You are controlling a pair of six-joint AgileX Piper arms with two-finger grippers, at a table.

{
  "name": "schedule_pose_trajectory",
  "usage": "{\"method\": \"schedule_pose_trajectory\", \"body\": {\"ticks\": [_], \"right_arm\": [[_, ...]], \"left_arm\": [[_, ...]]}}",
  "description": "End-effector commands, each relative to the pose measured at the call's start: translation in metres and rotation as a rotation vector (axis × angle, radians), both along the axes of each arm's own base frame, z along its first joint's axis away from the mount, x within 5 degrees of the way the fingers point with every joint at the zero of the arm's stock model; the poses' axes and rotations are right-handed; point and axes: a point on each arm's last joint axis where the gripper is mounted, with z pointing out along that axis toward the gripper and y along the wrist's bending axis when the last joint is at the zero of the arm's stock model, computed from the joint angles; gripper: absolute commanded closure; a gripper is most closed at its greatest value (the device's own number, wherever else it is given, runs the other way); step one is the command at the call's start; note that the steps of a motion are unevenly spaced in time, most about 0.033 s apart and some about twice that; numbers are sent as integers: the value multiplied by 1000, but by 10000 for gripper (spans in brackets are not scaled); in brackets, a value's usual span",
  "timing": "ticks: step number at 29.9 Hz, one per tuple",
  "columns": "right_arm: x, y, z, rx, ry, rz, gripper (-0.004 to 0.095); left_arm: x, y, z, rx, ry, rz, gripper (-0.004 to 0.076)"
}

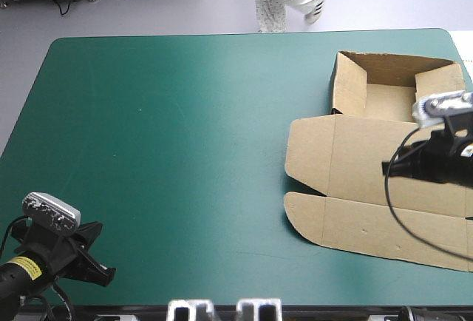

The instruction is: Fold the box

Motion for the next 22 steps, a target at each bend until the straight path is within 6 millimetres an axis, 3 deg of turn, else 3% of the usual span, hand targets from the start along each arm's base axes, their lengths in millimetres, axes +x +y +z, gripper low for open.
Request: {"method": "schedule_pose_trajectory", "body": {"ticks": [1, 7, 16, 19, 22], "right_arm": [[-28, 14, -1, -18, -123, 58, 913], [-62, 17, -20, -36, -219, 48, 913], [-88, 13, -94, -99, -138, 26, 913], [-96, 13, -113, -105, -124, 22, 913], [-103, 13, -120, -98, -139, 12, 913]], "left_arm": [[1, -1, 3, -44, -92, 7, 734], [-4, -1, -14, -61, -78, 3, 734], [-10, -4, -43, -120, -73, -11, 734], [-13, -5, -40, -127, -108, -29, 734], [-14, -5, -38, -133, -141, -27, 734]]}}
